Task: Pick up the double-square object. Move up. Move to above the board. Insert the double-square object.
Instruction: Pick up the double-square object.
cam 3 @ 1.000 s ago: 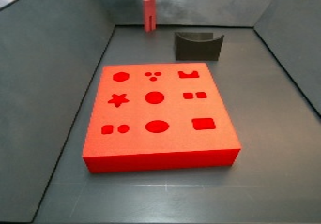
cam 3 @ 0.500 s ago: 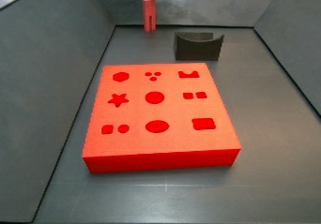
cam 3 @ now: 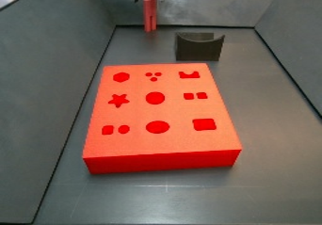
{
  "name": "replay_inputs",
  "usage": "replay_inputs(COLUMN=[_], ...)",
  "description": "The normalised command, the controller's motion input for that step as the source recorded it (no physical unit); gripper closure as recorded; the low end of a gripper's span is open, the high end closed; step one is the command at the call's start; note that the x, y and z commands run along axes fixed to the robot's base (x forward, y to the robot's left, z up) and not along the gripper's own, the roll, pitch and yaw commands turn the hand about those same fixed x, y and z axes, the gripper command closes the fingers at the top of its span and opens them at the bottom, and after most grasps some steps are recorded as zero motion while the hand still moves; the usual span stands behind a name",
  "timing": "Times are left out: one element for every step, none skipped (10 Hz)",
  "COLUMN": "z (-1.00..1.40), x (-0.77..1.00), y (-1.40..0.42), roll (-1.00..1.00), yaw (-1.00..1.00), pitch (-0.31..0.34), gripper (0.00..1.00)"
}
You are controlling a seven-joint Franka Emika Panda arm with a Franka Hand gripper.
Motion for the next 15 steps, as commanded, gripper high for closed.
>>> replay_inputs(z=[0.00, 0.00, 0.00, -0.05, 0.00, 0.00, 0.00, 0.00, 0.00, 0.00, 0.00, 0.00, 0.00, 0.00, 0.00], x=[0.00, 0.00, 0.06, 0.26, 0.00, 0.00, 0.00, 0.00, 0.00, 0.00, 0.00, 0.00, 0.00, 0.00, 0.00], y=[0.00, 0.00, 0.00, -0.41, 0.00, 0.00, 0.00, 0.00, 0.00, 0.00, 0.00, 0.00, 0.00, 0.00, 0.00], roll=[0.00, -0.01, 0.00, 0.19, 0.00, 0.00, 0.00, 0.00, 0.00, 0.00, 0.00, 0.00, 0.00, 0.00, 0.00], yaw=[0.00, 0.00, 0.00, 0.00, 0.00, 0.00, 0.00, 0.00, 0.00, 0.00, 0.00, 0.00, 0.00, 0.00, 0.00], pitch=[0.000, 0.000, 0.029, 0.116, 0.000, 0.000, 0.000, 0.000, 0.000, 0.000, 0.000, 0.000, 0.000, 0.000, 0.000], gripper=[0.00, 0.00, 0.00, 0.00, 1.00, 1.00, 1.00, 1.00, 1.00, 1.00, 1.00, 1.00, 1.00, 1.00, 1.00])
